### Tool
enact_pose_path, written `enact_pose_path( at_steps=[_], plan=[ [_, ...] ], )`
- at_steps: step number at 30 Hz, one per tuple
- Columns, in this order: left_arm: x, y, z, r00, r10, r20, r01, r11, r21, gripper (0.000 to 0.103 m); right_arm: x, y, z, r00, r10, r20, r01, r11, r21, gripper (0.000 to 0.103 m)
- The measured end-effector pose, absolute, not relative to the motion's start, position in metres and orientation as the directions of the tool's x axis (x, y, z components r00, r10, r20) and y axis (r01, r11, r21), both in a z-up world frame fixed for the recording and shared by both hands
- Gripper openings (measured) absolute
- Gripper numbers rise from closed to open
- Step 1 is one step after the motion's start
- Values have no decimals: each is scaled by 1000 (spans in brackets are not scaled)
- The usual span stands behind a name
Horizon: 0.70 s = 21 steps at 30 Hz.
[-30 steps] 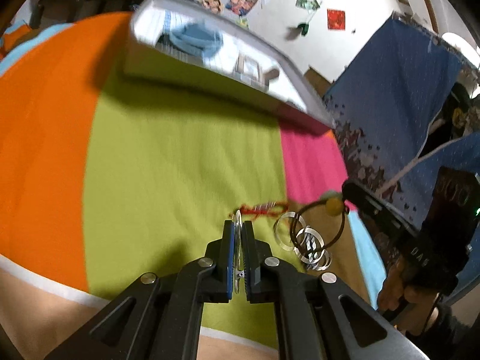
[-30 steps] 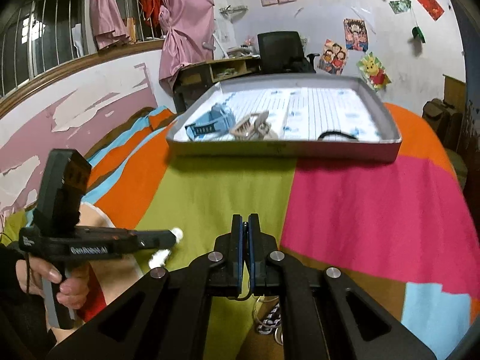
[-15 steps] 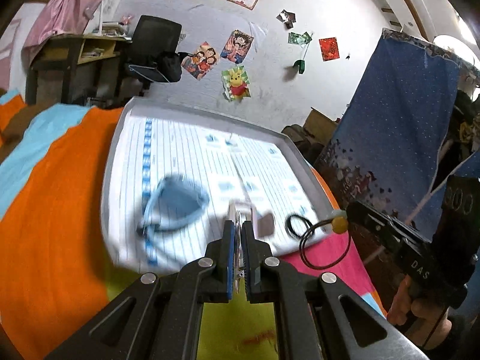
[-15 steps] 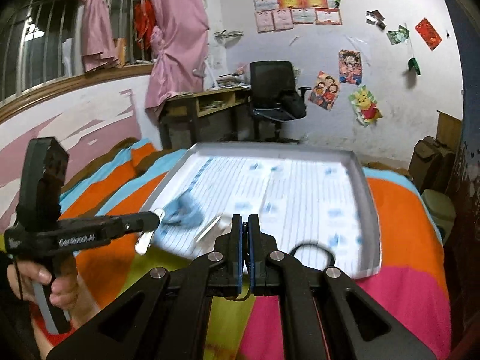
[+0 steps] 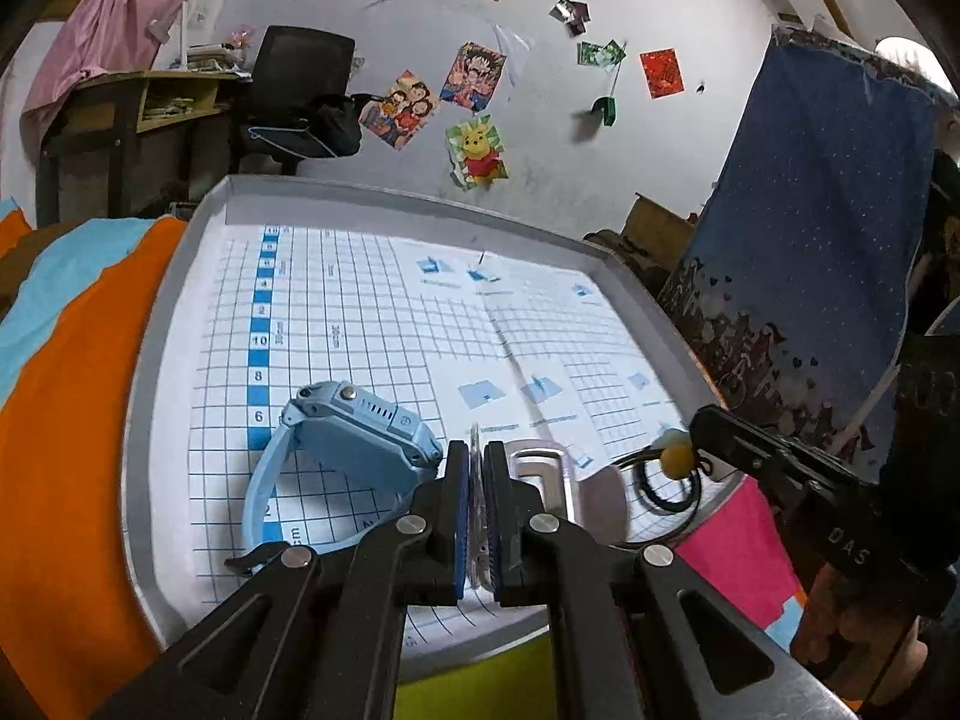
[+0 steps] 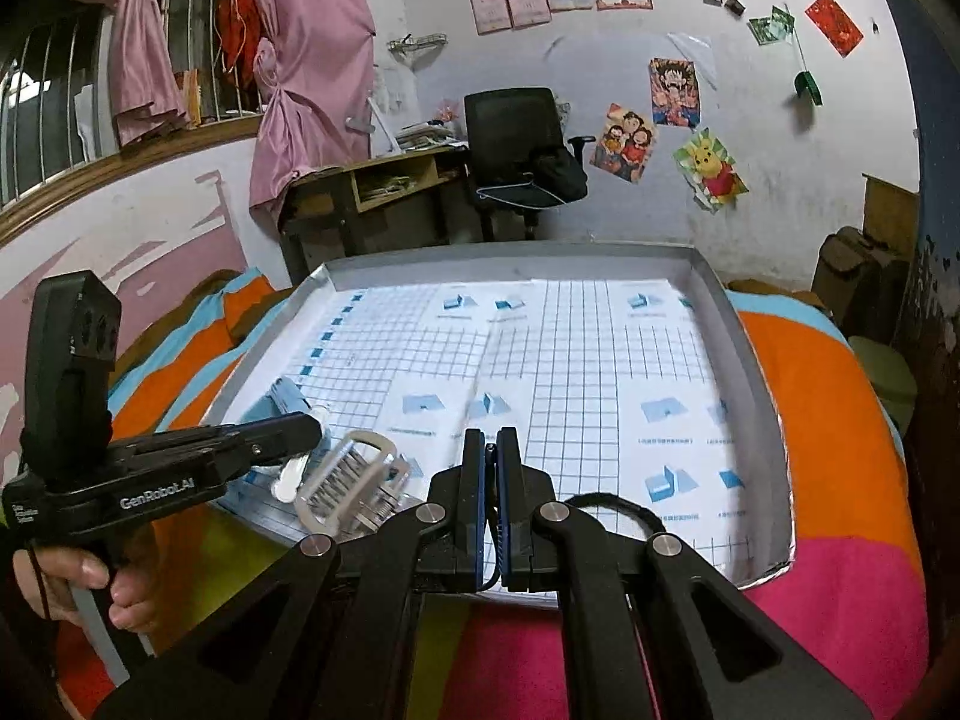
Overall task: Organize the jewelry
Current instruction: 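Carry the barrette and keyring into the tray with both tools, then open both tools to drop the barrette and keyring in the tray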
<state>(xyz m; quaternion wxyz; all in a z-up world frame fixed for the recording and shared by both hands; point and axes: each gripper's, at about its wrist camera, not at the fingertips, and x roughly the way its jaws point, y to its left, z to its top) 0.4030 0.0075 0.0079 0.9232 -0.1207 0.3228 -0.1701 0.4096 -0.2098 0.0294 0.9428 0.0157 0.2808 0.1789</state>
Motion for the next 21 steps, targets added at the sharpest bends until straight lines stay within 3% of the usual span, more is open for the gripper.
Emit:
enact_pose_path(
  at_steps=[10, 12, 14, 16, 19, 21],
  plan=[
    [403, 8, 3, 729, -383, -567, 206, 913, -351, 6, 410, -216, 19, 775, 331, -538, -304, 942, 141, 5],
    [402, 6, 4, 729, -368, -578, 194, 920, -341, 7, 408, -218, 21, 779, 323, -538, -297, 945, 138, 8],
    [401, 5, 7, 731, -357, -582, 184, 924, -336, 10, 405, -223, 23, 786, 314, -533, -285, 948, 139, 18],
    [398, 4, 11, 738, -346, -579, 175, 927, -331, 15, 399, -228, 28, 798, 308, -519, -273, 951, 144, 26],
    [388, 4, 19, 755, -337, -563, 170, 929, -329, 30, 387, -236, 38, 816, 299, -494, -263, 954, 144, 32],
    [380, 4, 25, 768, -326, -552, 161, 931, -326, 50, 376, -240, 46, 829, 294, -476, -259, 956, 138, 37]
  ],
)
